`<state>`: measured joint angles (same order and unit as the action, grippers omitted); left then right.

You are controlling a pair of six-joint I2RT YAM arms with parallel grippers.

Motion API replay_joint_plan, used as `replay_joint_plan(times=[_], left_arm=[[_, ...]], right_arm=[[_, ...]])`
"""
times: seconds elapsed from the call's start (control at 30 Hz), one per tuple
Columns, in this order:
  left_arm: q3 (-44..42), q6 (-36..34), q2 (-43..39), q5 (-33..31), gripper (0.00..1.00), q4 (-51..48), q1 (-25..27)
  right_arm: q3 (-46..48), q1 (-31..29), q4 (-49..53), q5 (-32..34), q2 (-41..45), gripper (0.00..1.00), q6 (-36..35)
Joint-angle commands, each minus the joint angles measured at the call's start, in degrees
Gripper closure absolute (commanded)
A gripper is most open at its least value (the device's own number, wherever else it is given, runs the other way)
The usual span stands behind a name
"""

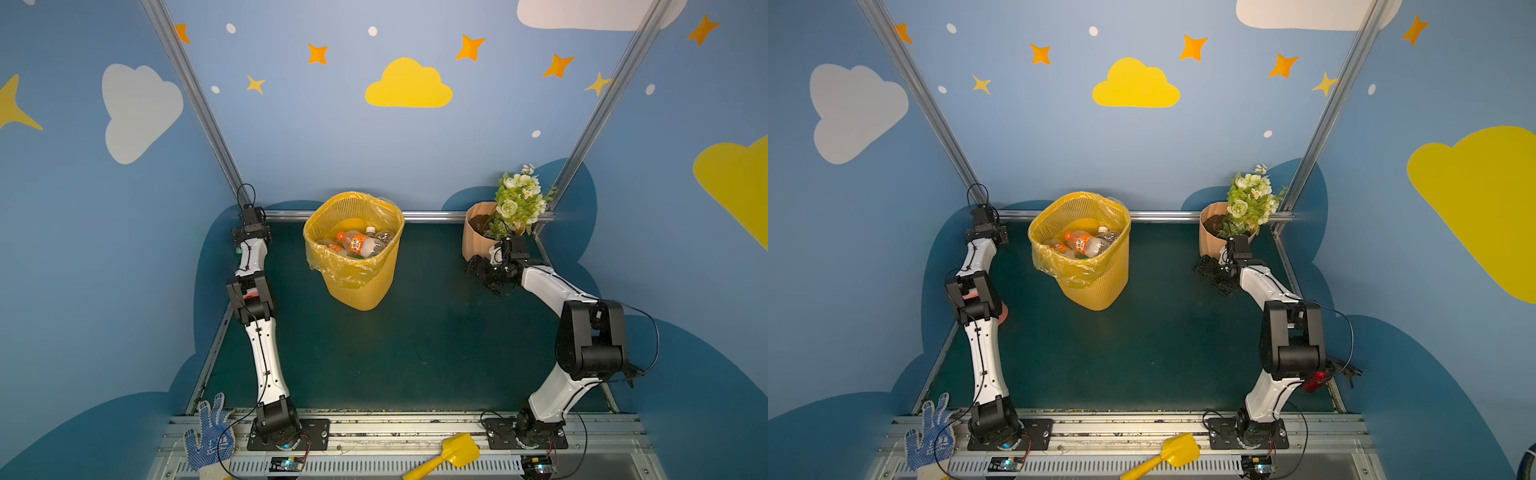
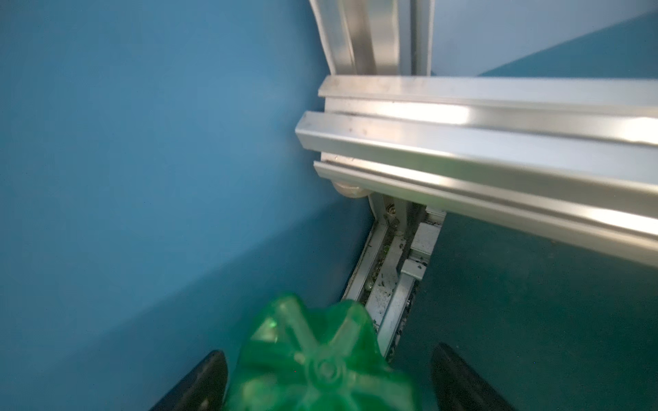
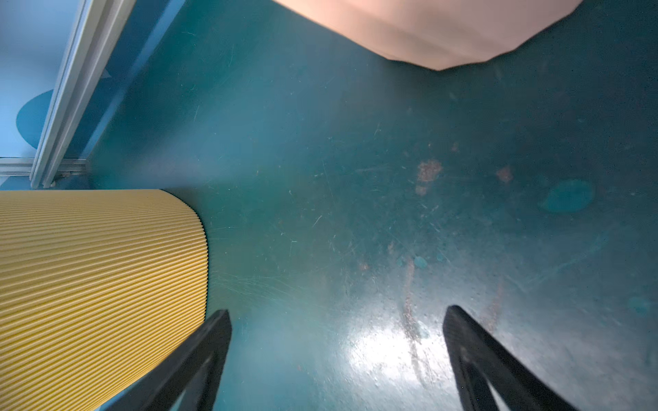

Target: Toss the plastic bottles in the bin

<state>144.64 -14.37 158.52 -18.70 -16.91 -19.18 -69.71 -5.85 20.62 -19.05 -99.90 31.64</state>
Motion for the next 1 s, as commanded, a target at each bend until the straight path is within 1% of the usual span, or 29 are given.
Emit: replay_joint_plan(times=[0.0,0.13,0.2,0.37,0.43,0.57,0.77,0.97], left_arm=[[1.4,-0.3,1.0,1.5,0.16,-1.4,-0.4],[1.8,0.0,0.3,3.3,0.32,-2.0,-0.4],[1.8,0.6,-0.3,4.5,0.37,-2.4,-0.3],[1.7,1.1,-2.4,6.1,0.4,-3.4,0.2],[1.6,1.3,-3.6,6.7,0.43,-3.6,0.5],[1.4,1.9,-6.1,7.4,0.43,-4.8,1.3],[-0.7,3.4,-12.4,8.8,0.43,-5.9,2.5],[-2.6,4.5,-19.0,9.5,0.43,-10.0,4.3]], right_arm=[[-2.2,-0.4,1.8,0.8,-1.6,0.08,-0.8],[-2.5,-0.8,1.8,0.7,-2.1,0.08,-0.7],[-2.4,-1.1,1.6,0.7,-2.3,0.08,-0.6],[-2.6,-1.5,1.4,0.3,-2.5,0.08,-0.6],[-2.4,-1.5,1.2,0.2,-2.2,0.08,-0.8],[-1.5,-1.5,1.1,0.3,-1.0,0.08,-1.3],[1.2,-1.5,-0.8,0.4,1.9,0.08,-1.6],[3.0,-1.2,-1.7,-0.4,4.6,0.08,-2.4]])
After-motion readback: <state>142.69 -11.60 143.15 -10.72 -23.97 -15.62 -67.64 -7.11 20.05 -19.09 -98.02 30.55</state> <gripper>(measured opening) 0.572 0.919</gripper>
